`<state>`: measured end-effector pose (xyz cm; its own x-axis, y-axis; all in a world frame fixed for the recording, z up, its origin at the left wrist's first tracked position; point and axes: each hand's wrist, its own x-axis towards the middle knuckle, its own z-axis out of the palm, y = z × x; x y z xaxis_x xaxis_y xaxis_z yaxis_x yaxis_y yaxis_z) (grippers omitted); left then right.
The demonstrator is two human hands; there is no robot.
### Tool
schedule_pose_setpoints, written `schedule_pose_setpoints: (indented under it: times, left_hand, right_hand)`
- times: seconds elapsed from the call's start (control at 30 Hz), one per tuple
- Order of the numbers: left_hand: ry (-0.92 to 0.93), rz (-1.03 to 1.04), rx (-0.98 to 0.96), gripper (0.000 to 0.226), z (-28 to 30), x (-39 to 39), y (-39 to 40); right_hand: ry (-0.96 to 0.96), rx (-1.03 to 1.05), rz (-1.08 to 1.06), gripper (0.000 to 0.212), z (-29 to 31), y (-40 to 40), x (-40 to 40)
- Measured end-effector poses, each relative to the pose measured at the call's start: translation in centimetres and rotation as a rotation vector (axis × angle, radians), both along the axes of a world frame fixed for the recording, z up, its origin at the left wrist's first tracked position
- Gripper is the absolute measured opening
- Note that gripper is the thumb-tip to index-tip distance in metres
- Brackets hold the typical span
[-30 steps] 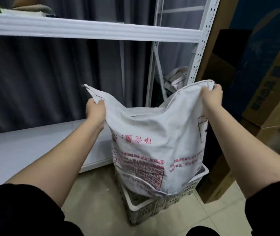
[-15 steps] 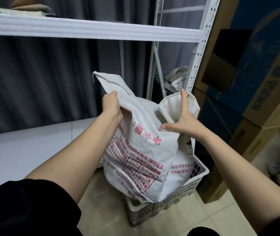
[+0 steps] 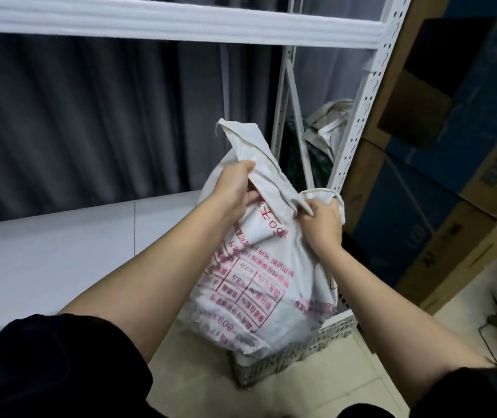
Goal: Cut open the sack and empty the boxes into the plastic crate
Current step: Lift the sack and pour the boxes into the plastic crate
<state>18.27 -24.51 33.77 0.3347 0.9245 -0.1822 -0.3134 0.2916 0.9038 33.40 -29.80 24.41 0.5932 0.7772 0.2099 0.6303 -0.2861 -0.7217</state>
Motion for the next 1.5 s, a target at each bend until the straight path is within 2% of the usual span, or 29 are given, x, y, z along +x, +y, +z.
schedule_pose_setpoints:
  times: [0.1,0.17,0.23,0.3,0.37,0.43,0.5,0.63,0.73,0.87,0.97,1.07,1.17,1.2,1.27,1.33,1.37,1.43,1.5]
  left_hand:
    - [0.167,0.049,0.12,0.011,-1.0,-0.9,1.9]
    - [0.346,0.096,0.268,0.012,-2.0,-1.9,3.0]
    - [0.551,0.155,0.471,0.025,-2.8,-3.2,3.3]
    - [0.685,0.173,0.574,0.044,-3.5,-4.1,3.5]
    - [0.765,0.02,0.526,0.081,-4.1,-4.9,3.0]
    - [0.878,-0.216,0.447,0.116,-5.0,-5.5,2.4]
    - [0.981,-0.328,0.45,0.127,-6.1,-5.9,1.6]
    - [0.908,-0.304,0.396,0.138,-6.7,-6.0,0.3]
    - [1.067,-0.352,0.539,0.139,-6.7,-5.4,-1.2]
    - [1.192,-0.293,0.758,0.129,-5.3,-4.4,-2.6]
    - [1.169,-0.064,1.004,0.097,-4.5,-4.0,-2.4]
    - [1.246,-0.043,1.009,0.075,-4.6,-3.9,-2.0]
    - [1.42,-0.084,1.151,0.031,-4.6,-3.5,-1.8]
    - [1.43,-0.104,1.169,0.026,-4.1,-3.5,-1.8]
    - [1.305,-0.005,1.137,0.021,-2.7,-3.7,-1.6]
    - [1.053,0.192,1.036,0.017,-1.4,-3.7,-1.4]
    - [0.996,0.212,0.999,0.018,-0.8,-3.6,-1.4]
    - [1.039,0.055,0.925,0.015,-0.3,-2.7,-1.8]
    - [1.012,0.1,0.897,0.014,0.3,-2.2,-1.7]
  right_hand:
    - [-0.053,0.145,-0.053,0.023,1.0,1.8,1.0]
    - [-0.11,0.224,-0.055,0.024,2.4,3.0,1.2]
    - [-0.153,0.297,-0.075,0.022,4.4,3.9,1.4]
    - [-0.214,0.259,-0.06,0.019,6.2,4.3,2.0]
    - [-0.247,0.267,-0.069,0.021,7.7,4.6,3.1]
    - [-0.236,0.329,-0.116,0.021,8.9,4.6,3.5]
    - [-0.262,0.384,-0.124,0.023,10.2,4.1,3.4]
    - [-0.374,0.346,-0.069,0.026,11.7,3.0,2.7]
    - [-0.336,0.358,-0.094,0.028,12.7,2.4,3.2]
    - [-0.339,0.423,-0.094,0.029,14.6,1.3,2.7]
    - [-0.292,0.422,-0.063,0.028,15.6,1.1,2.3]
    - [-0.256,0.401,-0.057,0.03,15.0,0.8,1.6]
    - [-0.248,0.4,0.01,0.028,14.4,0.7,1.1]
    - [-0.268,0.402,0.026,0.026,14.4,0.6,1.0]
    - [-0.295,0.391,-0.004,0.025,14.1,0.7,2.1]
    - [-0.276,0.304,-0.079,0.022,14.2,0.1,4.0]
    - [-0.243,0.253,-0.113,0.021,14.3,-0.2,4.7]
    - [-0.214,0.291,-0.167,0.026,14.7,-0.5,5.1]
    - [-0.149,0.457,-0.174,0.027,15.2,0.1,4.4]
